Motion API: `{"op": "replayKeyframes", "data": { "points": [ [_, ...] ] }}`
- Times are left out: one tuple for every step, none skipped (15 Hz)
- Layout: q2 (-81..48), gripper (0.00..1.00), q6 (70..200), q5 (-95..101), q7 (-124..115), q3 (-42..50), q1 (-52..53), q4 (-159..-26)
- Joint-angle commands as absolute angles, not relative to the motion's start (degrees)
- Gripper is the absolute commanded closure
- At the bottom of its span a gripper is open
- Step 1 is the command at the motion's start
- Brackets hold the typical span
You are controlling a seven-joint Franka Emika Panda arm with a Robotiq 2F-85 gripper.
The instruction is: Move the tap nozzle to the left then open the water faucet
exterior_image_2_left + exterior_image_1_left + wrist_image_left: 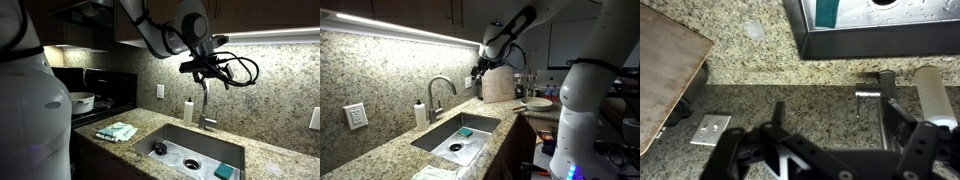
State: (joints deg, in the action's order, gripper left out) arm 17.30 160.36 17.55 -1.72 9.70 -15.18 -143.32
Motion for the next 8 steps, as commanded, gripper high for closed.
{"op": "replayKeyframes", "data": {
  "points": [
    [17.5, 0.00, 161.3, 13.6, 1.5, 10.5, -13.5, -143.7],
    [17.5, 0.00, 160.2, 13.3, 1.1, 10.2, -13.6, -143.6],
    [17.7, 0.00, 158.9, 13.3, 0.1, 9.8, -13.9, -143.4],
    [17.8, 0.00, 157.7, 13.2, -0.4, 9.5, -14.1, -143.3],
    [18.1, 0.00, 155.0, 12.3, -0.5, 9.5, -13.8, -143.1],
    [19.0, 0.00, 150.8, 9.5, 2.1, 10.5, -11.9, -143.0],
    [17.5, 0.00, 155.5, 12.4, -0.4, 9.5, -14.0, -143.1],
    [17.7, 0.00, 153.4, 11.3, -0.1, 9.6, -13.4, -143.1]
  ]
}}
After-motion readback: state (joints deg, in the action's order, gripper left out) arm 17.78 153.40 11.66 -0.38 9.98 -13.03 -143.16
